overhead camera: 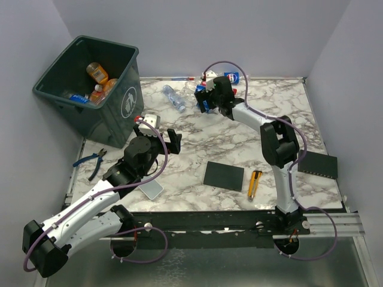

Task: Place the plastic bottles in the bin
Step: Pick up the plastic bottle at the center of the board.

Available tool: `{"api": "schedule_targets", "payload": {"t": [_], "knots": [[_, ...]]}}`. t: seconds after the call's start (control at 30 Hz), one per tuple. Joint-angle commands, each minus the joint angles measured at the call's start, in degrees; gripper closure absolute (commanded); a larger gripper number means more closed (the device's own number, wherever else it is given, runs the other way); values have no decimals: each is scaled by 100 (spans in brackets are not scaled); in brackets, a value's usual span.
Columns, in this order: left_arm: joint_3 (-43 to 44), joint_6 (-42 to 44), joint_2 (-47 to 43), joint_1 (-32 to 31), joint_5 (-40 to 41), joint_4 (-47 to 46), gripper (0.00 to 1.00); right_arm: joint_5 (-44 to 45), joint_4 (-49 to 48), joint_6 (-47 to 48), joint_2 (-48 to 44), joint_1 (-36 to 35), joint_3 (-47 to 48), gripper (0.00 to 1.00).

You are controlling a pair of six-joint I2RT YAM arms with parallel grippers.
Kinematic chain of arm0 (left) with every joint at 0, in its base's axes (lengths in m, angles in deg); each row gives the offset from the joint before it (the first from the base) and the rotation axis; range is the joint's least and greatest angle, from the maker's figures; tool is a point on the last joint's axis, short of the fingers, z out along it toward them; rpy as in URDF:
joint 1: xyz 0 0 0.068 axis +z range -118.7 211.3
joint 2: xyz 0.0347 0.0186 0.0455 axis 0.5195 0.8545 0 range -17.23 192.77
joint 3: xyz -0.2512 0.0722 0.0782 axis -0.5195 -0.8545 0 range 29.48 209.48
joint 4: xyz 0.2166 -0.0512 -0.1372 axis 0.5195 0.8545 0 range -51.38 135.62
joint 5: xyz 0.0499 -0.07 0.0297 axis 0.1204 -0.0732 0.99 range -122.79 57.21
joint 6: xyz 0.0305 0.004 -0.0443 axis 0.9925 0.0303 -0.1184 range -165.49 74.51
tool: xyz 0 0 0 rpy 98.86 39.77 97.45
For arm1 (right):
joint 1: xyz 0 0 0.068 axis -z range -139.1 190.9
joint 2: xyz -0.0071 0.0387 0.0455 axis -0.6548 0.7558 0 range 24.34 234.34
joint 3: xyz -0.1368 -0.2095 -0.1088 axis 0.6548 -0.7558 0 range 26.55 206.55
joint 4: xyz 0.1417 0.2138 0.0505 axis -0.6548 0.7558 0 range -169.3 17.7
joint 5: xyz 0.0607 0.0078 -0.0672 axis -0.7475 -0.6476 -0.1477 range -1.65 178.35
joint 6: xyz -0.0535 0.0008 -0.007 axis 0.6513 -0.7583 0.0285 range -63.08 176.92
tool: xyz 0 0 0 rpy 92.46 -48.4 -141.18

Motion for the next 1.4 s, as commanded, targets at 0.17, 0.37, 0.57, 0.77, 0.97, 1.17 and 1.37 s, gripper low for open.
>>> {"api": "schedule_targets", "payload": {"t": [0.17, 0.37, 0.57, 0.77, 0.97, 1.17, 1.37], "knots": [[-79, 99, 21, 6, 29, -138, 1, -232, 418, 226, 826, -31, 641, 7], [-80, 130, 77, -1, 71, -135, 1, -134, 418, 174, 1047, -67, 776, 13], [-86, 132, 71, 1, 118, -137, 1, -57, 81, 253, 716, -227, 248, 36], [-98, 110, 21, -1, 215, -138, 1, 78, -586, 247, -188, -592, -794, 53], [-148, 100, -169, 2, 511, -138, 1, -139, -946, -659, -1676, -762, -2374, 58], [-220, 388, -260, -2, 601, -304, 1, -1000, -295, -1544, -3233, -847, -3558, 61], [-228, 441, -118, -4, 393, -410, 1, -929, 1372, -1608, -3602, -846, -3591, 64]]}}
